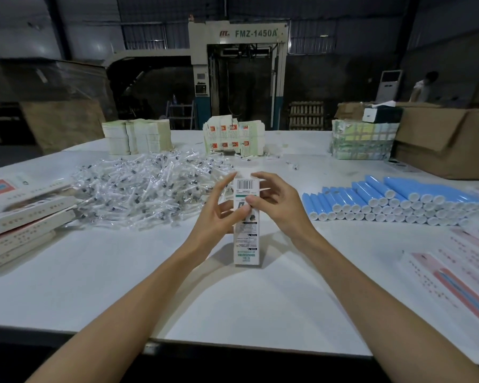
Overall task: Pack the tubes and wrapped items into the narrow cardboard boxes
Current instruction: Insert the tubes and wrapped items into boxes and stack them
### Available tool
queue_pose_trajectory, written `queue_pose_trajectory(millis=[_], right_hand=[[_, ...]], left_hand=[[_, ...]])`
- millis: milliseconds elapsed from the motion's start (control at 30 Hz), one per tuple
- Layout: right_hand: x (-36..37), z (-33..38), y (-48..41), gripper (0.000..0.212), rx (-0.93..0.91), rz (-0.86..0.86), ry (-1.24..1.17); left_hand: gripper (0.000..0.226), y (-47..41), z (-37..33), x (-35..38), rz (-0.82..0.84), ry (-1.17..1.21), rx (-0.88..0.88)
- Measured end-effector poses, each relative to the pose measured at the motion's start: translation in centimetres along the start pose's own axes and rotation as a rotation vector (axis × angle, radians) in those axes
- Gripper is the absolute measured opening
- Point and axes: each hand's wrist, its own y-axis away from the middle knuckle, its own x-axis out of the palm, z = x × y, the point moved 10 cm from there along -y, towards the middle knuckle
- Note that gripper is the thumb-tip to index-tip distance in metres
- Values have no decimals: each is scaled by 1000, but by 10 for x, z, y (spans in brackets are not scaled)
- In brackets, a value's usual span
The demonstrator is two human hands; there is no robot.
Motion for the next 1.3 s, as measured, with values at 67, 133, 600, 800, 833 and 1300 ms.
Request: queue_pose_trajectory(millis=[67,133,600,800,833,1300], right_hand=[[0,1,0,38,17,25,-20],[1,2,1,34,38,59,-6],[-28,-15,-3,14,115,-44,34],[-23,-3,-5,11,5,15,198],[-22,-2,-4,11,-5,33,218],[-4,-20,2,18,324,19,-187]], left_hand=[[68,-1,-1,-3,-10,-25,-7],[65,-2,-1,-6,-10,-41,-7],[70,1,17,7,119,-8,-122],[61,3,16,8,141,-26,-120],[60,3,16,8,143,-30,-121],[72,0,8,-2,70,-81,-71]])
